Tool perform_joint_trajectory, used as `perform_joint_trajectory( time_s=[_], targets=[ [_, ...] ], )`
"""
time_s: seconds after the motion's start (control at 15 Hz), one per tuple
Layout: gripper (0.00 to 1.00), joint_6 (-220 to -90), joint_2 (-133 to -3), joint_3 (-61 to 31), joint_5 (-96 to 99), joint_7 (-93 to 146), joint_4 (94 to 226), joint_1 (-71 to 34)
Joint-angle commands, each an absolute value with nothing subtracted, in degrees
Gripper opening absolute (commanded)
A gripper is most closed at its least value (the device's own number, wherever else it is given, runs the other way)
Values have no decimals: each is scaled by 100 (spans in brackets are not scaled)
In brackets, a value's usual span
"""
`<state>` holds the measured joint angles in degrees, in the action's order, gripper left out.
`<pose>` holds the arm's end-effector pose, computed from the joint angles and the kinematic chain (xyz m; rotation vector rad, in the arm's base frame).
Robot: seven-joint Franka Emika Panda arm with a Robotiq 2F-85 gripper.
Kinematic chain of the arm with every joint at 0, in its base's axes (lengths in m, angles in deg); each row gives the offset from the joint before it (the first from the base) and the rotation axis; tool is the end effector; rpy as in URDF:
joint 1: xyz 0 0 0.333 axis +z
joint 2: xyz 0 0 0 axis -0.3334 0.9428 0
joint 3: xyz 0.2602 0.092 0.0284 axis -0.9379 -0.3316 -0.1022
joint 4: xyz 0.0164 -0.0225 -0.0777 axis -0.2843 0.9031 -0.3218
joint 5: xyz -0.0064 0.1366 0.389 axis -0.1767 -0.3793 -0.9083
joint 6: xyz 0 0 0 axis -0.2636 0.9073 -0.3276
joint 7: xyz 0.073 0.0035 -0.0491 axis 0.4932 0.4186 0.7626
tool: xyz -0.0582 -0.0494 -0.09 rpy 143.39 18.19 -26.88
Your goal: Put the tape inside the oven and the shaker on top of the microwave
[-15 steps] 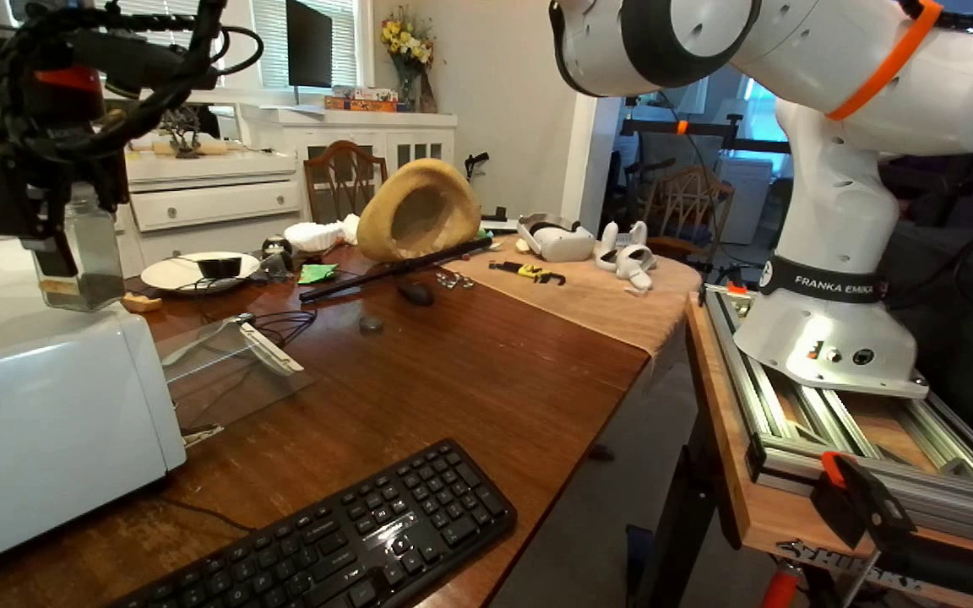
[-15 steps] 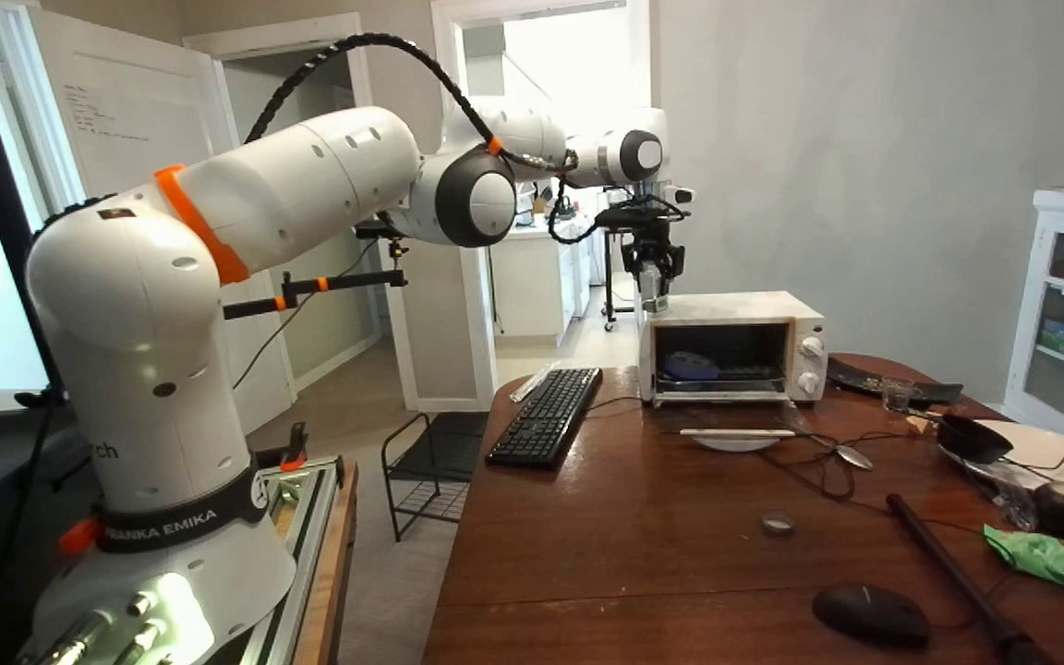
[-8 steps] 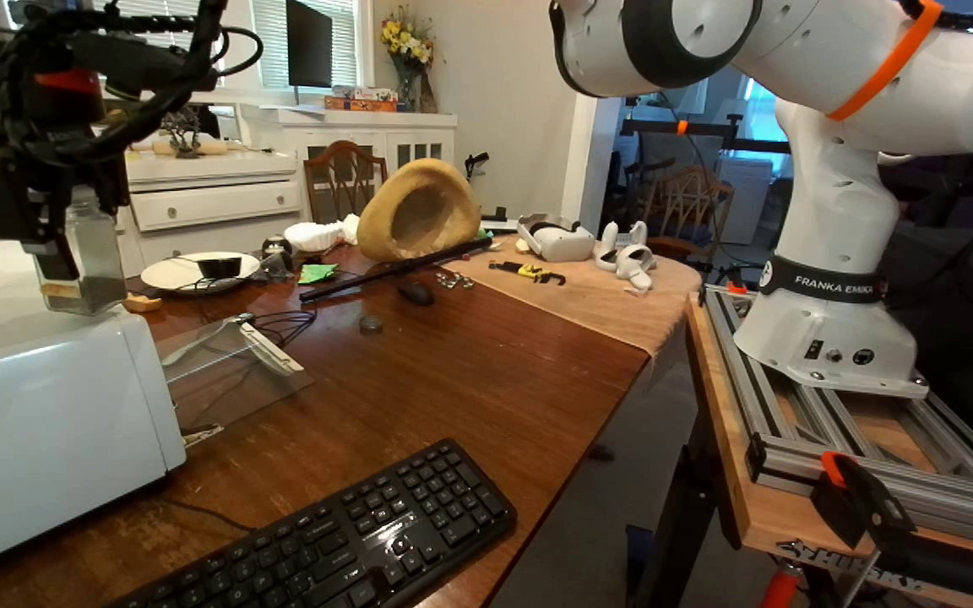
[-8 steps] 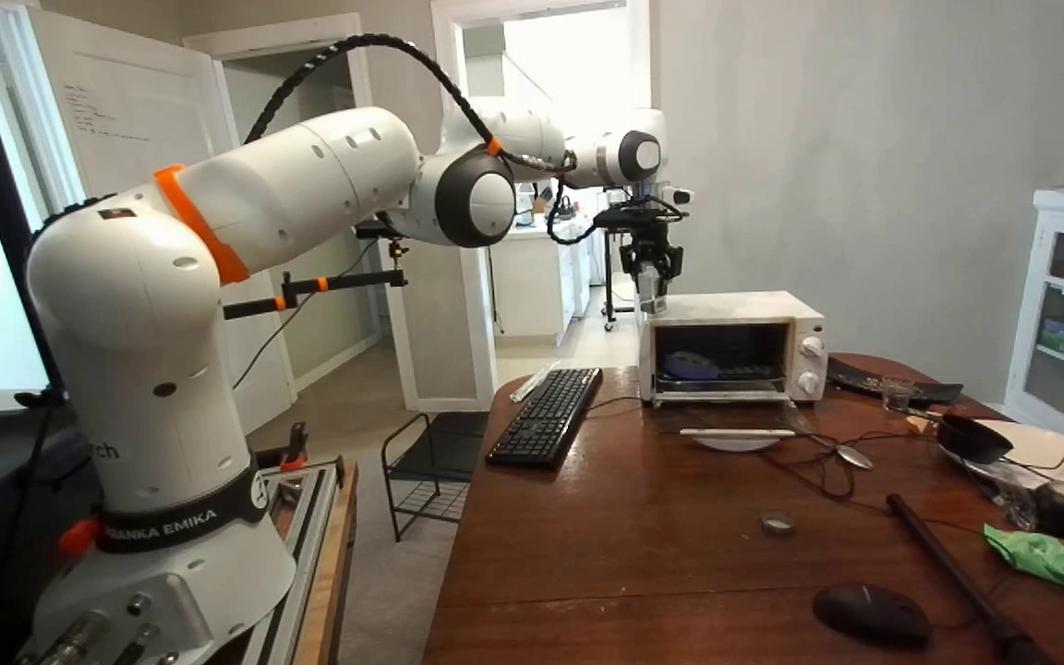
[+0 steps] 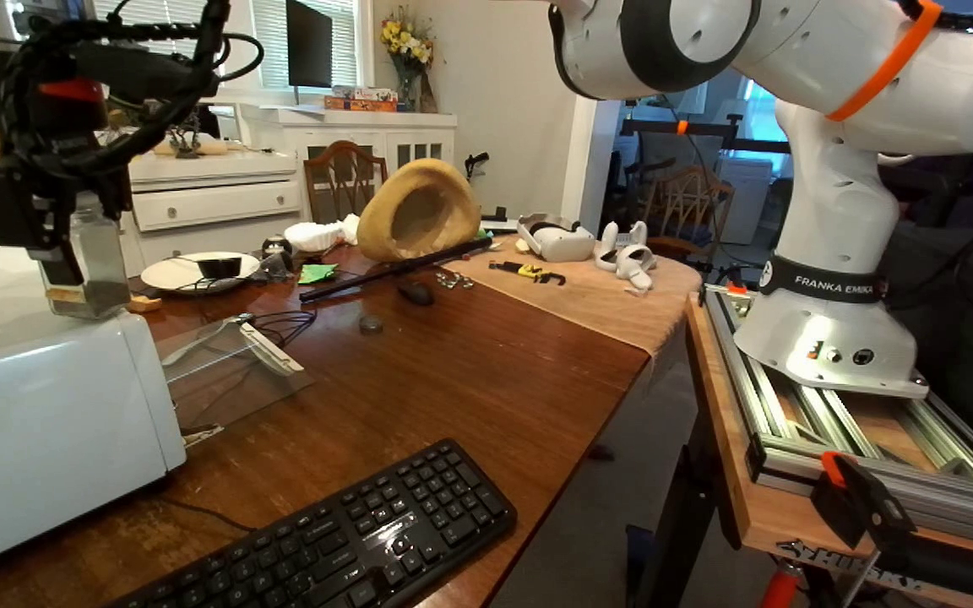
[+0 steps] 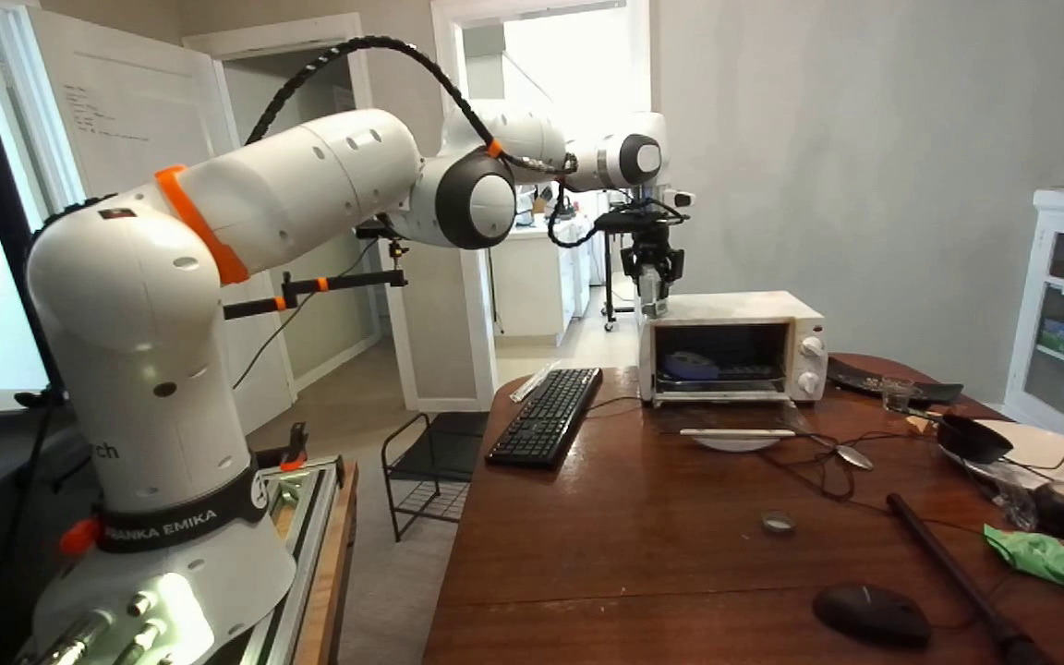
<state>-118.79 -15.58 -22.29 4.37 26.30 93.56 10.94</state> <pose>0.6797 0.4098 0.2954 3.0292 0.7494 0.1222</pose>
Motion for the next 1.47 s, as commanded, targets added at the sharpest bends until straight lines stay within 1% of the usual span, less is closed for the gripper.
perform_joint_trajectory(
  time_s=[0.0, 0.13, 0.2, 0.27, 0.33, 0.4, 0.47, 0.53, 0.6, 0.67, 0.73, 0.93, 1.0, 1.07, 1.13, 1.2, 1.27, 1.4],
  targets=[
    [31, -11860, -1446, -2168, 459, 2608, 9183, 1130],
    [32, -11854, -1442, -2161, 463, 2608, 9186, 1132],
    [40, -11852, -1439, -2159, 463, 2608, 9185, 1131],
    [51, -11857, -1436, -2156, 463, 2606, 9183, 1131],
    [58, -11850, -1436, -2155, 463, 2611, 9185, 1132],
    [70, -11843, -1435, -2155, 463, 2612, 9187, 1133],
    [80, -11842, -1433, -2156, 461, 2613, 9187, 1133],
    [85, -11837, -1433, -2157, 459, 2608, 9188, 1132],
    [93, -11835, -1435, -2155, 460, 2607, 9191, 1132],
    [99, -11834, -1444, -2152, 462, 2601, 9205, 1132],
    [100, -11831, -1446, -2151, 463, 2598, 9206, 1132],
    [100, -11839, -1443, -2151, 461, 2597, 9206, 1130],
    [75, -11848, -1441, -2150, 464, 2607, 9204, 1130],
    [75, -11873, -1433, -2150, 457, 2569, 9195, 1129],
    [73, -11913, -1428, -2127, 474, 2519, 9187, 1136],
    [66, -11867, -1467, -2139, 439, 2443, 9218, 1120],
    [56, -11907, -1497, -2161, 400, 2398, 9244, 1095],
    [40, -11972, -1567, -2149, 400, 2294, 9351, 1074]
  ],
)
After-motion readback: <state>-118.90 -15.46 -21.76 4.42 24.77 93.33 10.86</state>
